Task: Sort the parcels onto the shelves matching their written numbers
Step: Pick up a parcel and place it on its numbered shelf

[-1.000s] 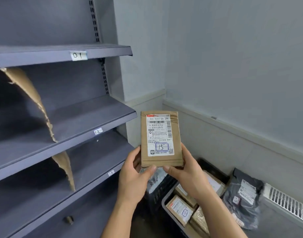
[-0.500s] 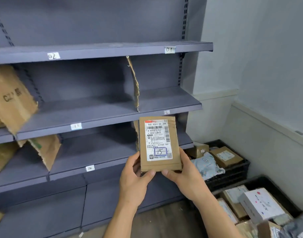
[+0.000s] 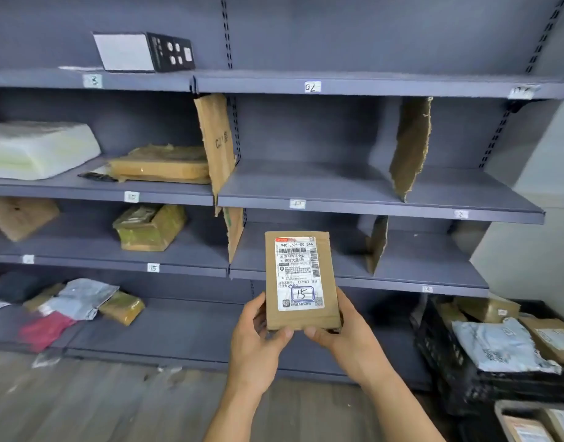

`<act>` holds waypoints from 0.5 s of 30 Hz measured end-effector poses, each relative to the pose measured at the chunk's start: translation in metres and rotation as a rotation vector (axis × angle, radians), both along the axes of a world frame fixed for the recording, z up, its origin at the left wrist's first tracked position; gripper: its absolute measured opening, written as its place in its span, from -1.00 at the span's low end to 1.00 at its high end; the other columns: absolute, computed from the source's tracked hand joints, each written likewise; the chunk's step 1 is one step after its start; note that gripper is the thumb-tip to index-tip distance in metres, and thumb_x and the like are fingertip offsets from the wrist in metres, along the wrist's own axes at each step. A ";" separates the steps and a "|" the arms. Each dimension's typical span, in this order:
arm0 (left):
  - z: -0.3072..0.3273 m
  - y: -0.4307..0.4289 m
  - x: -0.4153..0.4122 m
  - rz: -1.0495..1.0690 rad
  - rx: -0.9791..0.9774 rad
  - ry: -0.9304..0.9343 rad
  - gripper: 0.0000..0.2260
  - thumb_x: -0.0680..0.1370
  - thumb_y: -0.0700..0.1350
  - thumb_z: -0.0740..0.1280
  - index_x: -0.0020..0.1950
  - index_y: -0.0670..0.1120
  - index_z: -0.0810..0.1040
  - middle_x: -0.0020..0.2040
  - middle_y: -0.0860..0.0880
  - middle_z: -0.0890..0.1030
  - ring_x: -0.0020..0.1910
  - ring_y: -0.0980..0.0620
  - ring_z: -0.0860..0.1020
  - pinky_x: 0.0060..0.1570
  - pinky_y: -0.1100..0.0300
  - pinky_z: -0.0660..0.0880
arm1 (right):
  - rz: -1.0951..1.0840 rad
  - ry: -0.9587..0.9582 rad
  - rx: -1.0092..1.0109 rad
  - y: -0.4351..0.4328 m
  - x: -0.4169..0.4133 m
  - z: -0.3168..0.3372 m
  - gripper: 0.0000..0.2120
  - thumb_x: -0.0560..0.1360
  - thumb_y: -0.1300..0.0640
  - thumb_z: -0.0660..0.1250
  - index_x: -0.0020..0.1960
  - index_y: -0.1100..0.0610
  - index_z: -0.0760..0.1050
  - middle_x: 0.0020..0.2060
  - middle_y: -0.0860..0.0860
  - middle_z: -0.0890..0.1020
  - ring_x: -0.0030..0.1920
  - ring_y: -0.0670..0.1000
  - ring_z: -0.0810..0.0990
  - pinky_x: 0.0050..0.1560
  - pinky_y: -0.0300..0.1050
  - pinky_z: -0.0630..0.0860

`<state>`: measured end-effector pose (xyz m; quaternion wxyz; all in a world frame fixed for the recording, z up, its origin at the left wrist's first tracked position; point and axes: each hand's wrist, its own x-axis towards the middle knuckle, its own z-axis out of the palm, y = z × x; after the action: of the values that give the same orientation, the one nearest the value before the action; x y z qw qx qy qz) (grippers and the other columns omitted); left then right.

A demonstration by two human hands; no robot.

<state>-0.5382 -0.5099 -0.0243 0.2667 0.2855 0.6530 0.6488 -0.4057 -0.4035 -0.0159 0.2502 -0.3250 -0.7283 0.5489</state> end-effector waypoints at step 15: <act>-0.030 -0.114 -0.129 0.218 -0.034 -0.049 -0.46 0.44 -0.32 0.50 0.31 0.14 0.52 0.12 0.18 0.67 0.20 0.20 0.58 0.22 0.06 0.55 | 0.202 -0.058 -0.017 -0.090 -0.152 -0.023 -0.43 0.50 0.18 0.48 0.37 -0.21 0.37 0.16 -0.25 0.65 0.17 -0.18 0.61 0.27 -0.03 0.54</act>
<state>-0.6671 -0.6239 -0.0545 0.2152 0.1923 0.6844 0.6696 -0.5572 -0.4931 -0.0386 0.1696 -0.2678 -0.7596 0.5678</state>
